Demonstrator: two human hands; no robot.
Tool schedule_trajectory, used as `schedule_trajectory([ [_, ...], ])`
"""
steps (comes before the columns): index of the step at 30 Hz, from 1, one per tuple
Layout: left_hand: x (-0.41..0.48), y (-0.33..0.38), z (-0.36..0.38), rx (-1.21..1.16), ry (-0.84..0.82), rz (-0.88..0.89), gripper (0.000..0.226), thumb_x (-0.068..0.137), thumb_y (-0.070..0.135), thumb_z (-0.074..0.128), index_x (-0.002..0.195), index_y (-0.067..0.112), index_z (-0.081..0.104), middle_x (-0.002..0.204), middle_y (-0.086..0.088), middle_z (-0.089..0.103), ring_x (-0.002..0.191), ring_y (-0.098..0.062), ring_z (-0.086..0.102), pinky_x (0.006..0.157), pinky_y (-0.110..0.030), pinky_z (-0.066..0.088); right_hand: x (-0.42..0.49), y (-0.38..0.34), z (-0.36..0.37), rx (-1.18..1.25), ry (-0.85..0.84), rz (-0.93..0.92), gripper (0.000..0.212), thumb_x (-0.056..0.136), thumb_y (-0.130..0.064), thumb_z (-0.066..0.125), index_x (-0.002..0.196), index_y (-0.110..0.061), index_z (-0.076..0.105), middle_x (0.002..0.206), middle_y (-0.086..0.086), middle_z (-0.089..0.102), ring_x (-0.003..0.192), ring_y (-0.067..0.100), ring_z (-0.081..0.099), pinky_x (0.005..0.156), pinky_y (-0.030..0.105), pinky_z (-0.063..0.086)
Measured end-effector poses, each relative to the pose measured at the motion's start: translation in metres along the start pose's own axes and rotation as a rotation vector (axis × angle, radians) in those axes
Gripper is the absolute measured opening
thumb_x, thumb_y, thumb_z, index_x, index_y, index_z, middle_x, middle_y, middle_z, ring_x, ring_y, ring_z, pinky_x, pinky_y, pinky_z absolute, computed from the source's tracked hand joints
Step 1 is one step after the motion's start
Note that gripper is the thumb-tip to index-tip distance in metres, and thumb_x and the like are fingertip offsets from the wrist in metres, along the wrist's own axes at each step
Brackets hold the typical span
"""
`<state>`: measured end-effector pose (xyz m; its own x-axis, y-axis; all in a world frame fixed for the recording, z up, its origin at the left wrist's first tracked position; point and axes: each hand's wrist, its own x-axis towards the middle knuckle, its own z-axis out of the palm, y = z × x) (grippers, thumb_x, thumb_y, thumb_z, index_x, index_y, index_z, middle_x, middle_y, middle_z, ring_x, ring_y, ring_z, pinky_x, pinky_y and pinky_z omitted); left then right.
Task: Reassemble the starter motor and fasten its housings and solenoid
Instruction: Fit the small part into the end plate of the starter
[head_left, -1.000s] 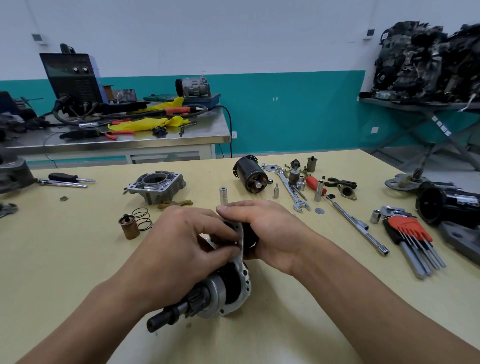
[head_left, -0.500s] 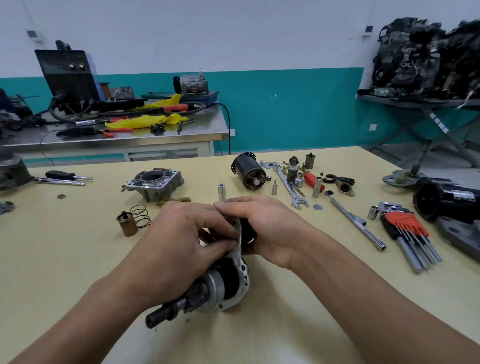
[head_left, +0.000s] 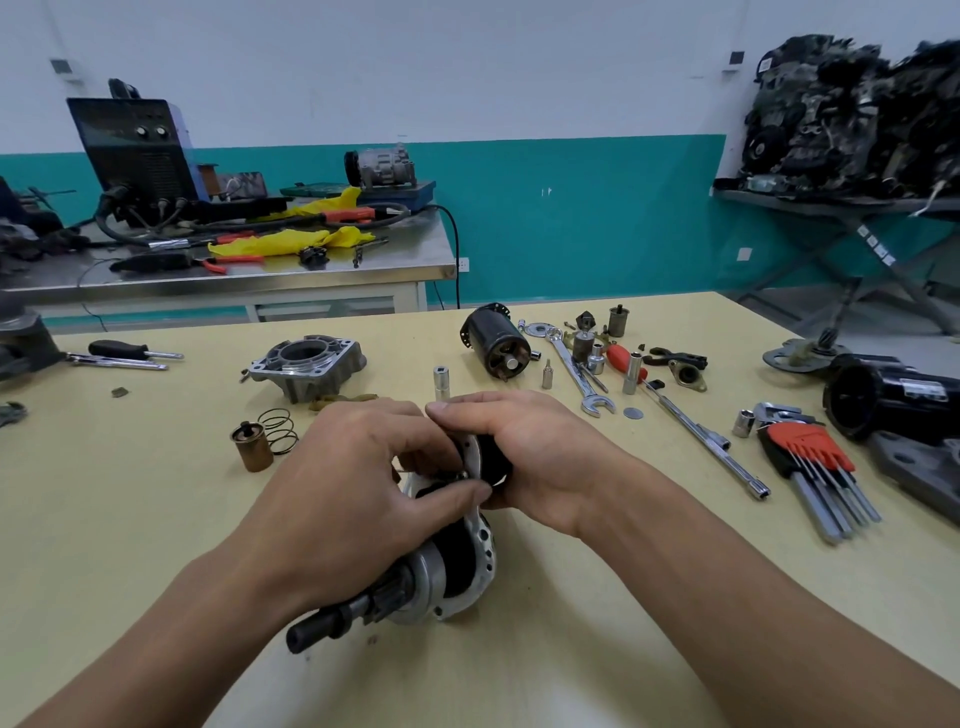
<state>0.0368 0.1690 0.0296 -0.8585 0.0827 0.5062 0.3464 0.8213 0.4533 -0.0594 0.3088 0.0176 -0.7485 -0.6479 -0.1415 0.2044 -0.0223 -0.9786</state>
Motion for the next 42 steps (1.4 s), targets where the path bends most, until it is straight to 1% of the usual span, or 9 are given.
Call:
schedule_trajectory([
  [4,0.000,0.000,0.000,-0.004,-0.023,-0.035,0.004,0.074,0.033,0.079,0.073,0.034,0.076,0.074,0.018,0.068,0.076,-0.005,0.061,0.065,-0.026,0.051,0.000,-0.001,0.001,-0.004,0.014,0.005,0.009,0.090,-0.022,0.069,0.089,-0.016,0.075,0.093,0.013,0.075,0.089,0.030,0.069,0.079,0.044,0.054],
  [10,0.001,-0.002,0.000,-0.084,-0.054,-0.064,0.027,0.073,0.010,0.083,0.077,0.036,0.078,0.084,0.023,0.070,0.079,0.000,0.065,0.066,-0.009,0.046,-0.002,-0.001,0.001,0.004,-0.001,-0.009,0.011,0.092,-0.021,0.067,0.090,-0.013,0.074,0.083,0.013,0.073,0.075,0.026,0.068,0.067,0.036,0.056],
  [17,0.001,-0.008,0.001,-0.059,0.004,-0.064,0.006,0.072,0.037,0.080,0.070,0.035,0.075,0.075,0.019,0.067,0.072,-0.005,0.062,0.059,-0.012,0.043,0.000,0.000,0.000,0.013,0.003,0.008,0.010,0.091,-0.021,0.068,0.085,-0.015,0.074,0.081,0.008,0.073,0.078,0.026,0.068,0.074,0.041,0.056],
  [24,0.002,-0.007,0.003,-0.100,-0.027,-0.088,0.016,0.073,0.014,0.086,0.073,0.028,0.079,0.074,0.017,0.068,0.070,-0.006,0.062,0.060,-0.011,0.043,0.002,0.001,-0.001,0.021,0.011,0.006,0.011,0.091,-0.020,0.069,0.091,-0.011,0.074,0.088,0.013,0.072,0.084,0.031,0.068,0.082,0.047,0.056],
  [28,0.005,-0.012,-0.018,-0.248,0.003,-0.094,0.020,0.073,0.027,0.086,0.091,0.035,0.080,0.080,0.007,0.072,0.070,-0.012,0.064,0.062,-0.022,0.054,0.004,0.003,-0.003,0.039,-0.013,0.006,0.008,0.090,-0.019,0.069,0.092,-0.013,0.073,0.084,0.008,0.075,0.075,0.023,0.070,0.073,0.042,0.056],
  [31,0.009,-0.037,-0.040,-0.397,0.078,-0.185,0.033,0.075,0.031,0.078,0.106,0.040,0.075,0.096,0.005,0.073,0.077,-0.005,0.065,0.057,-0.015,0.052,0.006,0.005,-0.002,0.044,-0.003,0.003,0.023,0.086,-0.020,0.075,0.107,-0.012,0.067,0.082,0.002,0.072,0.075,0.020,0.067,0.072,0.039,0.051],
  [36,0.008,-0.067,-0.031,-0.379,-0.446,-0.242,0.081,0.067,0.051,0.078,0.141,0.048,0.045,0.137,0.024,0.056,0.128,0.003,0.050,0.106,-0.033,0.048,0.005,0.009,0.004,0.003,-0.054,-0.064,0.076,0.074,-0.031,0.077,0.141,-0.016,0.047,0.129,-0.007,0.061,0.117,0.016,0.060,0.099,0.043,0.050],
  [39,0.007,-0.068,-0.020,-0.468,-0.603,-0.160,0.076,0.079,0.034,0.079,0.146,0.041,0.043,0.146,0.017,0.051,0.136,-0.006,0.046,0.107,-0.029,0.047,0.004,0.009,0.006,-0.033,-0.112,-0.117,0.090,0.074,-0.027,0.080,0.151,-0.020,0.032,0.138,-0.008,0.054,0.123,0.013,0.057,0.110,0.044,0.044],
  [42,0.006,-0.071,-0.020,-0.541,-0.557,-0.153,0.075,0.078,0.029,0.082,0.143,0.041,0.047,0.144,0.014,0.054,0.135,-0.009,0.048,0.101,-0.020,0.048,0.006,0.010,0.008,-0.106,-0.122,-0.176,0.097,0.075,-0.031,0.073,0.155,-0.026,0.019,0.144,-0.010,0.050,0.128,0.013,0.053,0.114,0.044,0.039],
])
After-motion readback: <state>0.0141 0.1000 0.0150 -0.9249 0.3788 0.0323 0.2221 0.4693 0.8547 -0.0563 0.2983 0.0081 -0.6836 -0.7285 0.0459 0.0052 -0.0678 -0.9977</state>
